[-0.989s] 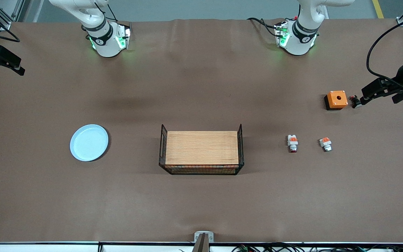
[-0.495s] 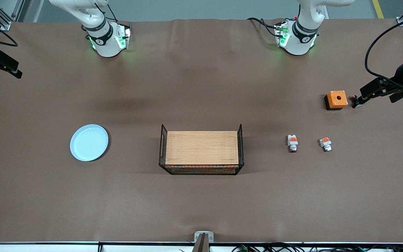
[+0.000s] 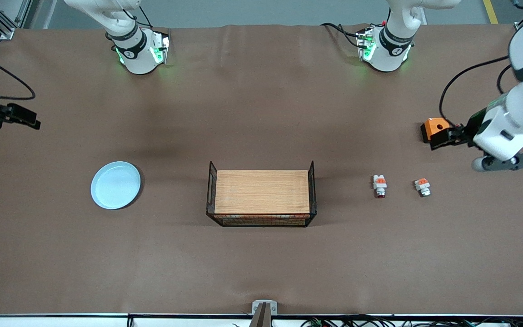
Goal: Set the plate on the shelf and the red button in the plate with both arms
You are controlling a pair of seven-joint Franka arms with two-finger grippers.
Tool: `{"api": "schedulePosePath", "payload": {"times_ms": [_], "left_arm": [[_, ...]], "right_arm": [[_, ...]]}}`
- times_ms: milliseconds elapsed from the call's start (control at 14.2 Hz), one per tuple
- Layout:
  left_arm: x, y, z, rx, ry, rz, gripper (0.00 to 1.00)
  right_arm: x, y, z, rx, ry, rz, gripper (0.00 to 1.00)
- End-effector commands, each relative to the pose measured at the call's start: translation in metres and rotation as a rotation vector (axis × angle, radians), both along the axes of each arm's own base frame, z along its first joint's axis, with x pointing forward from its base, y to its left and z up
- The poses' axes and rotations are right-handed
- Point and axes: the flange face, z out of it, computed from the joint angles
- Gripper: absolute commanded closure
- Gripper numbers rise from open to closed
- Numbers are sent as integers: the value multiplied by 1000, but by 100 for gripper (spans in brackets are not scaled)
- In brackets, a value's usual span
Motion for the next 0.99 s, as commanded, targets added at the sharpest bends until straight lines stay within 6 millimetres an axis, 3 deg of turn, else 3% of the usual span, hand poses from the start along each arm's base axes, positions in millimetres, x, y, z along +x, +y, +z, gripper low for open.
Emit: {"api": "schedulePosePath", "payload": {"times_ms": [0,353,636,918], "left_arm": [[12,0,-29,-13,-4,58,0],[10,-17,-102,-33,-57,44,0],[4,-20,-171,-27,-108,18,0],[4,-30,-233,-22,-150,-14,0]], "right_arm": [[31,-30,-47,14,31,55,0],[52,-36,-101,3,-3,25,0],[41,-63,-155,119,-47,-79,0],[26,-63,-220,93,-118,-98,0]]}}
